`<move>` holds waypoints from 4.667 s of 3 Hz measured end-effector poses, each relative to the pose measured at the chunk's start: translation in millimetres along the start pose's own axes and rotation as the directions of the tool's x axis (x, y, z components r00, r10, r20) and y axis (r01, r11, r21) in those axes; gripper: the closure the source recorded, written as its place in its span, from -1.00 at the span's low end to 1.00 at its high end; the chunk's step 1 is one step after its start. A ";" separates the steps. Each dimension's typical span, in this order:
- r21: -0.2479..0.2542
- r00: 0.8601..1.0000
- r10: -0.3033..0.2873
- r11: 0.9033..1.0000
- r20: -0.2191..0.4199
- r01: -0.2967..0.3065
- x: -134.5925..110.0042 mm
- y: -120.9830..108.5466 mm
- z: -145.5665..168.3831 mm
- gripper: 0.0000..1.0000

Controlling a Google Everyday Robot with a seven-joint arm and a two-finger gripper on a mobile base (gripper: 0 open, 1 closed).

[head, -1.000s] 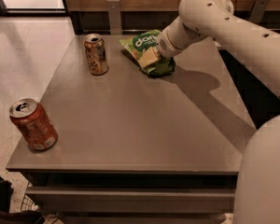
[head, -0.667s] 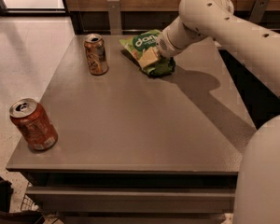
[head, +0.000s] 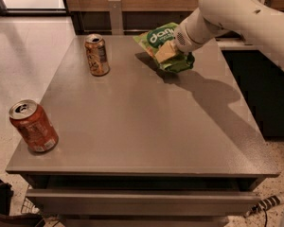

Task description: Move green rice chip bag near coke can

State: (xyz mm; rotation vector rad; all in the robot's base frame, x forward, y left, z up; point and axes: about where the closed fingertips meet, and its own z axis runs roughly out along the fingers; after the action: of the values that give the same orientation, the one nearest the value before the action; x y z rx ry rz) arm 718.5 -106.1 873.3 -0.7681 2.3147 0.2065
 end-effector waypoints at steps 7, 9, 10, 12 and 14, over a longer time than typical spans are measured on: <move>-0.223 0.946 -0.265 0.926 0.188 0.304 63.0 95.5 -186.6 1.00; -0.438 0.843 -0.468 0.720 0.266 0.538 74.9 236.2 -177.2 1.00; -0.438 0.831 -0.511 0.709 0.221 0.553 81.4 259.0 -156.0 1.00; -0.436 0.782 -0.596 0.664 0.183 0.608 94.1 279.6 -140.6 0.68; -0.428 0.777 -0.602 0.662 0.185 0.615 92.0 282.4 -144.9 -0.23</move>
Offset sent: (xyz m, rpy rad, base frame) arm -0.0413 -0.0707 0.0743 -0.0700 -0.1166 -0.0932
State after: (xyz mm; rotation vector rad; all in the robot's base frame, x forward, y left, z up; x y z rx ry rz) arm 419.4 30.7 906.2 -1.7352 1.8475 0.4730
